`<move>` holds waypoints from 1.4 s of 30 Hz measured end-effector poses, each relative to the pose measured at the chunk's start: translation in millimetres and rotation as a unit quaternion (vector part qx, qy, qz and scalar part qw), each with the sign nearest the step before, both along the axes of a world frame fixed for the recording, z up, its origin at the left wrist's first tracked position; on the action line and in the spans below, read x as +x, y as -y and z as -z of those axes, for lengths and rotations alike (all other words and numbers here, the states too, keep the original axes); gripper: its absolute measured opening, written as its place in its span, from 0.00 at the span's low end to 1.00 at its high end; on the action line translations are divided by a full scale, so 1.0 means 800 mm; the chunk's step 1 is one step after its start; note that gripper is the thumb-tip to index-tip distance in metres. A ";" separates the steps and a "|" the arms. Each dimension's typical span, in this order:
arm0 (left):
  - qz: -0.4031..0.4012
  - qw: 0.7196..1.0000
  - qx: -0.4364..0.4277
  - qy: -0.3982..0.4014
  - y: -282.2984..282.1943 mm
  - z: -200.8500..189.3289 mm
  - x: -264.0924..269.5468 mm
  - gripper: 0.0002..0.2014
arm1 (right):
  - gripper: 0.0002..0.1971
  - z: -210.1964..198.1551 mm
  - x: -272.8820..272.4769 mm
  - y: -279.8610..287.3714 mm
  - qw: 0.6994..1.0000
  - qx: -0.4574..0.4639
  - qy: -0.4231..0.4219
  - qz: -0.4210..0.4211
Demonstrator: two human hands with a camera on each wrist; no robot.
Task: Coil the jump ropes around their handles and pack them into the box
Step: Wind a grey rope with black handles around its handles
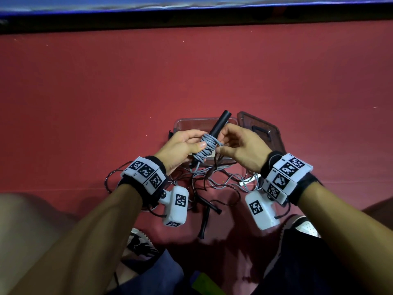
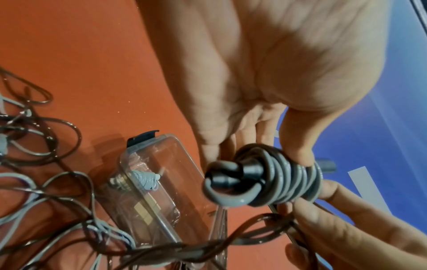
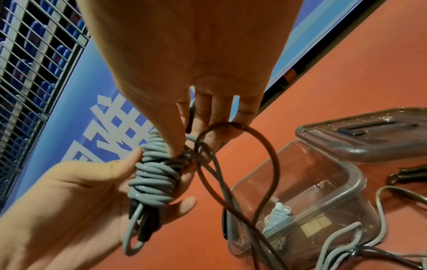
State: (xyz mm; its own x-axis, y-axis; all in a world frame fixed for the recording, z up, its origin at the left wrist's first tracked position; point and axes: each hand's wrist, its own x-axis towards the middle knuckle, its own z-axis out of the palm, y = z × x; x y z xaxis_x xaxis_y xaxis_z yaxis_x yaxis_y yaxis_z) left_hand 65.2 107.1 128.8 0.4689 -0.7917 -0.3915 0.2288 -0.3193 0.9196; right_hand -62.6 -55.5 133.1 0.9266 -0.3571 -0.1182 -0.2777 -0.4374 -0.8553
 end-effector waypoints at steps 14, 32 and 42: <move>-0.013 0.999 -0.014 0.051 0.005 -0.001 -0.004 0.14 | 0.09 0.005 0.000 -0.003 1.000 0.011 -0.012 -0.003; -0.065 0.988 0.035 0.134 0.004 -0.002 0.008 0.07 | 0.07 -0.001 -0.007 -0.003 0.998 -0.050 -0.022 0.016; -0.008 0.982 0.081 0.172 -0.001 0.012 0.007 0.12 | 0.08 -0.029 -0.004 -0.009 0.996 -0.018 0.074 0.037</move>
